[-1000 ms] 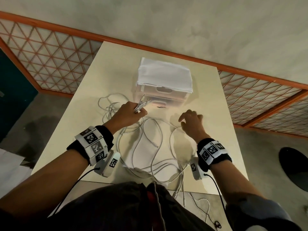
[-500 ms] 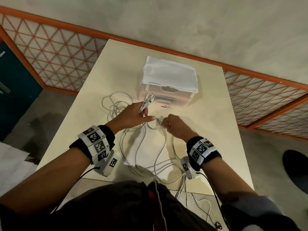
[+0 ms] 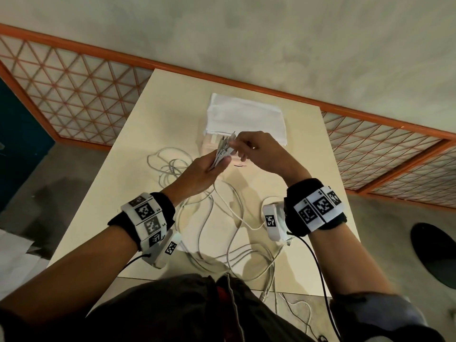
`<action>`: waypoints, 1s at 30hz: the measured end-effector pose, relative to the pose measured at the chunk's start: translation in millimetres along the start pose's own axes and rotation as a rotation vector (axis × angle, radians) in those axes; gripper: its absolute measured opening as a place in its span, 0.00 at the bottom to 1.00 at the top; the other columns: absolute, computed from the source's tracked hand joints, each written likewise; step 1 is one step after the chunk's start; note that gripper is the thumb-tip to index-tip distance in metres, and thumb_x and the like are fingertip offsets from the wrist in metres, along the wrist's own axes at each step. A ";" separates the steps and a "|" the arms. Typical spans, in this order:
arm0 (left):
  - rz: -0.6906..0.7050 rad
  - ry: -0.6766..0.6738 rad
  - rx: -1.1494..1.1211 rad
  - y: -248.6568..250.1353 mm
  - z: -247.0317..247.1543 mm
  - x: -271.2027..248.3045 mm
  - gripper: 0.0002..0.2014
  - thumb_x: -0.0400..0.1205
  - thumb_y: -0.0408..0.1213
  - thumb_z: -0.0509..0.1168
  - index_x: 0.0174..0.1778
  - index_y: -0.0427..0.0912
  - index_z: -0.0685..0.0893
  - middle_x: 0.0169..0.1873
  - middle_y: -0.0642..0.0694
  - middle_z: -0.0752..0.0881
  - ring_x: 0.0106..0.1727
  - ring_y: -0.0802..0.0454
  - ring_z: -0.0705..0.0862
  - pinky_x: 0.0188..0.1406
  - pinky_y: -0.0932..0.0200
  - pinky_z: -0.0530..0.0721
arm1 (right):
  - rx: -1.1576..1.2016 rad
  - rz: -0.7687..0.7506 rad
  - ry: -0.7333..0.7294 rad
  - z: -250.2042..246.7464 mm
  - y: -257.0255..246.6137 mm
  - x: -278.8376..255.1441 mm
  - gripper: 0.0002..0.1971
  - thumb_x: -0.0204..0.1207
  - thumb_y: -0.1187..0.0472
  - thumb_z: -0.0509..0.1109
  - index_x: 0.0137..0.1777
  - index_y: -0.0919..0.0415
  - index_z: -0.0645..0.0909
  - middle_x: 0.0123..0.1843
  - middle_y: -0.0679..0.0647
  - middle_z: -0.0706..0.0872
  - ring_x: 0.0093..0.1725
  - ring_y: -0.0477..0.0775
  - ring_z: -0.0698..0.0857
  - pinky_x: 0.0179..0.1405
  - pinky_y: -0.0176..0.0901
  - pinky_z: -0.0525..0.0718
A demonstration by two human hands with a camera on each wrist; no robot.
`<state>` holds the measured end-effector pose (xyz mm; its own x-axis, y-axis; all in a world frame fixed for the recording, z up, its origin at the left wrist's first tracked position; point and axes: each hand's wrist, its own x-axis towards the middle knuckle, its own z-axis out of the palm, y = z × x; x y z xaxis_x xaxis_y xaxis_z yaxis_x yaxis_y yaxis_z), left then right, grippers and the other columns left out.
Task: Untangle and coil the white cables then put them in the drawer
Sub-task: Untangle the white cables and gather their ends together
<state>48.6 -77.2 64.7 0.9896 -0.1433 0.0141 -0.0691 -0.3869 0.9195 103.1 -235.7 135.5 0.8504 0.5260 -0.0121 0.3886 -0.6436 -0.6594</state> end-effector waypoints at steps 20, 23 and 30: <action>0.007 -0.060 -0.847 59.0 -36.5 2.1 0.22 0.84 0.57 0.44 0.30 0.46 0.62 0.17 0.55 0.61 0.15 0.61 0.60 0.17 0.66 0.66 | 0.329 0.083 -0.351 81.4 -1.0 3.9 0.03 0.71 0.57 0.77 0.42 0.55 0.88 0.41 0.53 0.90 0.41 0.45 0.86 0.55 0.41 0.83; 0.004 0.046 -0.821 57.8 -51.0 4.3 0.22 0.82 0.59 0.46 0.29 0.47 0.60 0.16 0.56 0.60 0.15 0.61 0.57 0.14 0.68 0.57 | 0.131 0.076 -0.205 81.5 17.4 9.6 0.16 0.73 0.53 0.75 0.27 0.60 0.82 0.26 0.58 0.85 0.25 0.42 0.78 0.33 0.33 0.73; -0.001 0.193 -0.576 34.8 -63.6 0.1 0.23 0.87 0.56 0.46 0.33 0.43 0.52 0.18 0.54 0.59 0.19 0.57 0.56 0.18 0.64 0.58 | -0.428 0.008 0.024 54.2 64.0 6.3 0.15 0.75 0.43 0.69 0.53 0.53 0.84 0.54 0.44 0.85 0.61 0.55 0.69 0.48 0.44 0.50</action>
<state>54.3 -32.7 121.6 0.9984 0.0452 0.0341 -0.0416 0.1762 0.9835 114.1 -243.5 52.6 0.8600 0.5103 0.0051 0.4899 -0.8227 -0.2883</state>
